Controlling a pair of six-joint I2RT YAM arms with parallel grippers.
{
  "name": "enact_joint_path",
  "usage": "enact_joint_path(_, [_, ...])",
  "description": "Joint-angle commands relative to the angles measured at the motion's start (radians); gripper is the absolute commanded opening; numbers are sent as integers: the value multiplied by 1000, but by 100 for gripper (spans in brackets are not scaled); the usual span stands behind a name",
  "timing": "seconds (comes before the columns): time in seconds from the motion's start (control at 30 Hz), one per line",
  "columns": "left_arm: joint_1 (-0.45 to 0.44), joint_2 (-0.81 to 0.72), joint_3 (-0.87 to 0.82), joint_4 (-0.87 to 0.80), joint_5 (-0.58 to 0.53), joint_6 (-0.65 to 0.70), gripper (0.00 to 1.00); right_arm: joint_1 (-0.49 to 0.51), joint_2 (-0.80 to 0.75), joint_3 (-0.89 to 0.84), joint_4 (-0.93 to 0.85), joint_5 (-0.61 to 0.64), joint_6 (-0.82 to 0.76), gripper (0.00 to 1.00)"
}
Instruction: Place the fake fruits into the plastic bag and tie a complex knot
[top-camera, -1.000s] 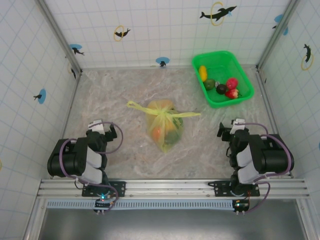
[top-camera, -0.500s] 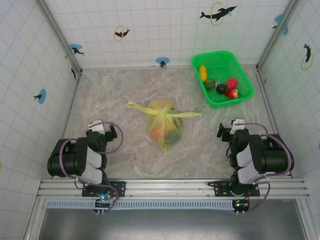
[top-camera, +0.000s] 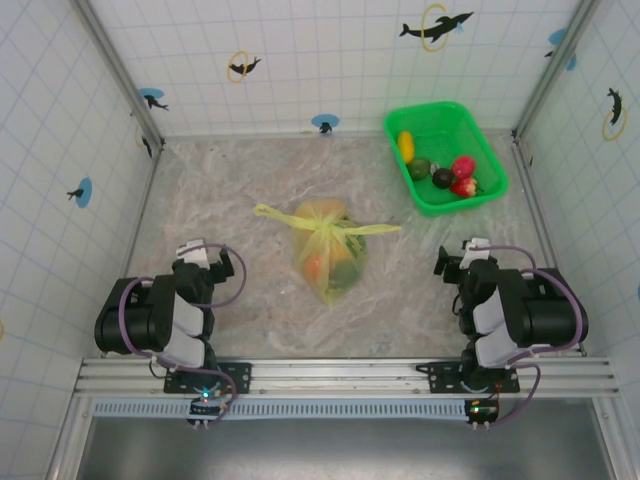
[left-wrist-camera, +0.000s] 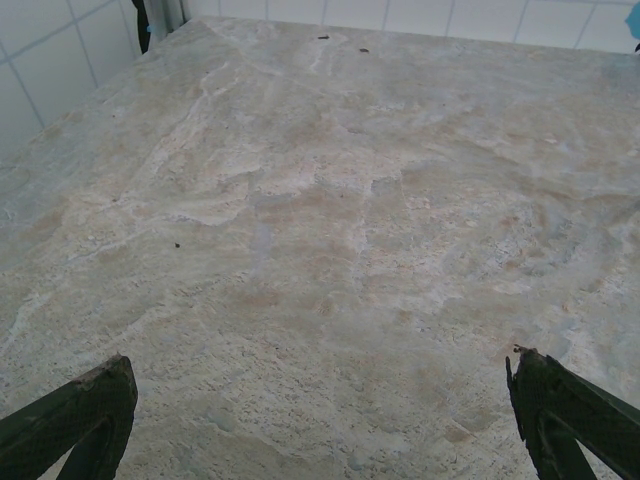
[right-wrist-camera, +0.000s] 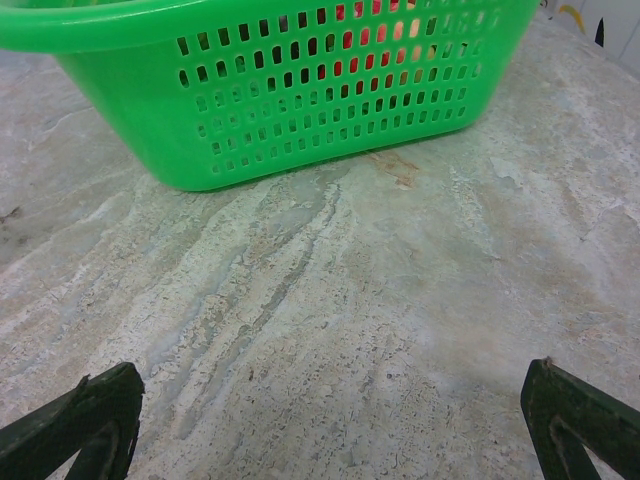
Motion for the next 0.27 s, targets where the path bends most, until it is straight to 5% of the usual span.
enact_joint_path(0.0, [-5,-1,-1,5,0,-5,98,-4,-13,-3,15,-2,-6,100])
enact_joint_path(0.23, [-5,-2,2,1,2,-7,98,-4,-13,-2,15,-2,-6,100])
